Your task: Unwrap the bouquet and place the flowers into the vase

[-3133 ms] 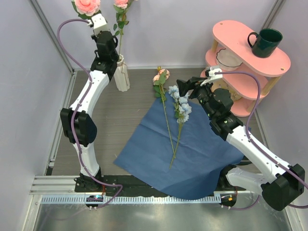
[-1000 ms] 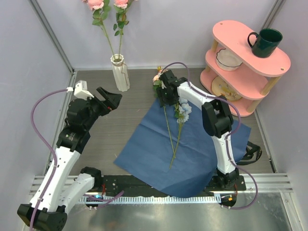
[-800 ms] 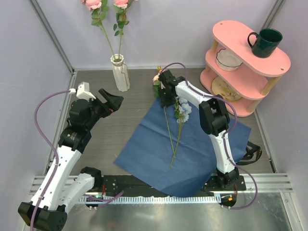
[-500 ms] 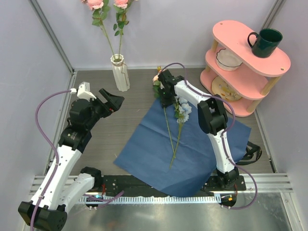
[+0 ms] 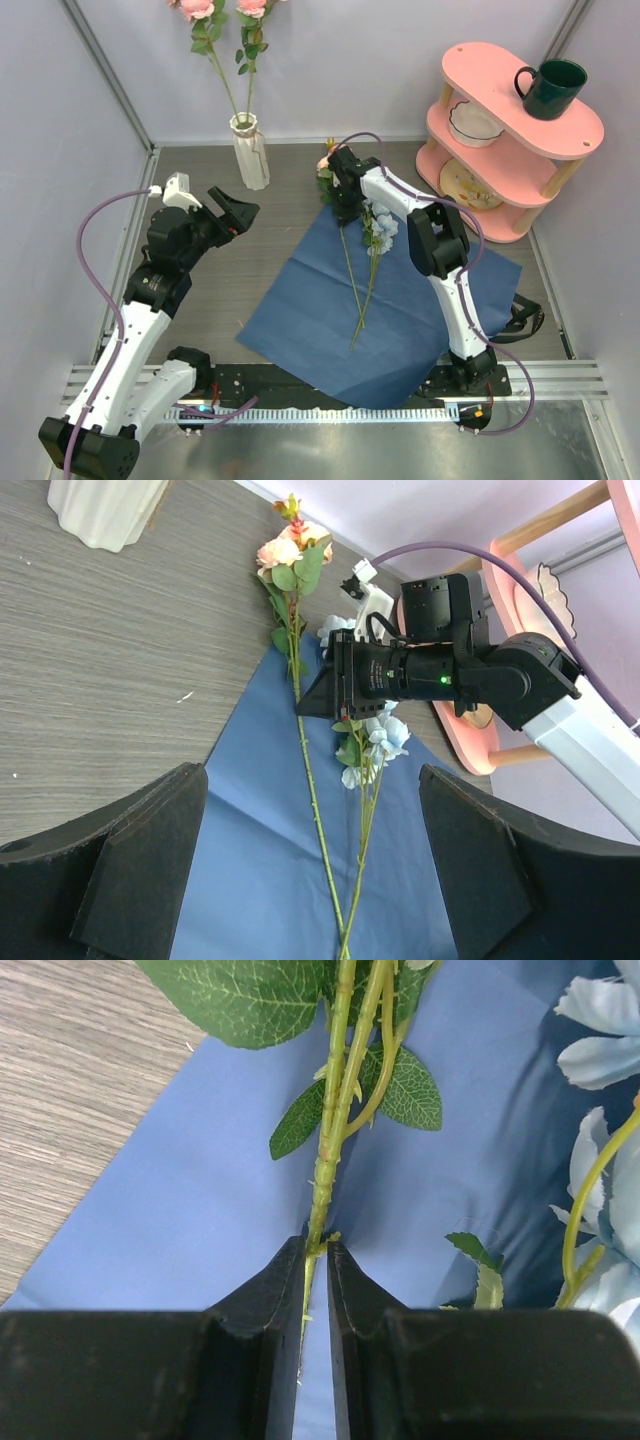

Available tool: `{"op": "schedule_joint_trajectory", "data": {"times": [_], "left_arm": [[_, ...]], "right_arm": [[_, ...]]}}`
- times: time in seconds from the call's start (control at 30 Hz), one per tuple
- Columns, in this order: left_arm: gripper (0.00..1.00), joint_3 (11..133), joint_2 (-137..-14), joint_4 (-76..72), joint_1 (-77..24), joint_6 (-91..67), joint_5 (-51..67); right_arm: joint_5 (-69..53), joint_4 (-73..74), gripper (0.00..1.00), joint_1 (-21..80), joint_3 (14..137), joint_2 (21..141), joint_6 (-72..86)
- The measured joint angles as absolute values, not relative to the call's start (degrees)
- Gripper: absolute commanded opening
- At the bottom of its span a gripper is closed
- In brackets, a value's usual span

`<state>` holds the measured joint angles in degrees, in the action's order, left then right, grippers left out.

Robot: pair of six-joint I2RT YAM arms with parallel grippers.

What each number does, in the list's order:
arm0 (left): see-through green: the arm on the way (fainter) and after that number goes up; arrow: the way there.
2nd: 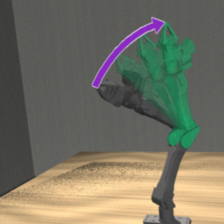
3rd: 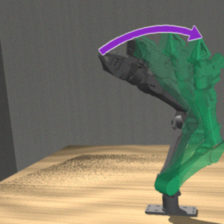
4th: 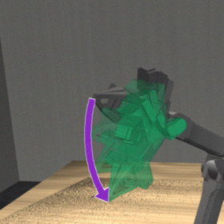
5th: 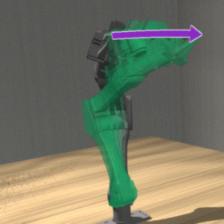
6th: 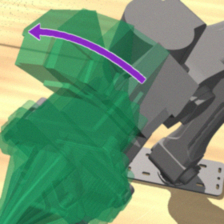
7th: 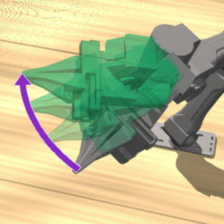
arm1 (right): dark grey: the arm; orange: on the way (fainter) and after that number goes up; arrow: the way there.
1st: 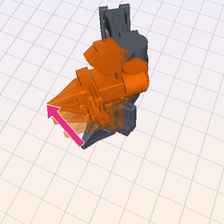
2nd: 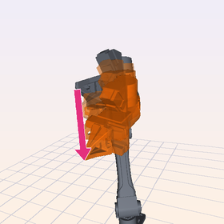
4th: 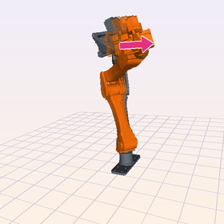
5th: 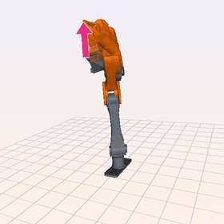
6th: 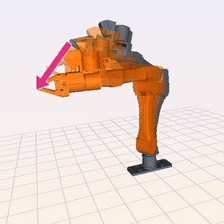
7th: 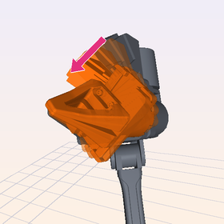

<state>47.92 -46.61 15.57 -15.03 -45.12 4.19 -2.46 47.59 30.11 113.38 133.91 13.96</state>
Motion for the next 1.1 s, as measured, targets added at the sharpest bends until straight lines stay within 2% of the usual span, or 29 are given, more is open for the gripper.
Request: {"op": "schedule_joint_trajectory", "data": {"times": [0.07,0.17,0.33,0.43,0.77,0.9,1.1], "left_arm": [[0.91,47.9,-46.6,15.5,-15.0,-45.2,4.2],[0.91,47.9,-46.6,15.5,-15.0,-45.5,4.4],[0.91,47.7,-46.6,15.4,-15.0,-45.9,4.4],[0.91,47.4,-46.6,15.3,-15.0,-45.9,4.4],[0.91,47.4,-46.6,15.3,-15.0,-46.0,4.4],[0.91,47.3,-46.7,15.0,-15.0,-46.0,4.6],[0.91,47.3,-47.4,14.4,-15.0,-46.1,5.1]], "right_arm": [[-2.5,48.0,0.33,30.1,113.9,134.3,14.0],[-2.5,48.7,0.38,30.1,114.6,135.0,13.7],[-2.2,49.1,0.39,30.1,114.7,135.0,13.6],[-2.2,49.1,0.34,30.2,114.7,135.0,13.5],[-2.2,50.1,0.05,30.2,114.7,135.0,12.8],[-0.4,48.4,0.01,30.6,113.3,134.0,12.4],[1.3,38.3,0.01,30.7,101.1,123.5,13.0]]}}
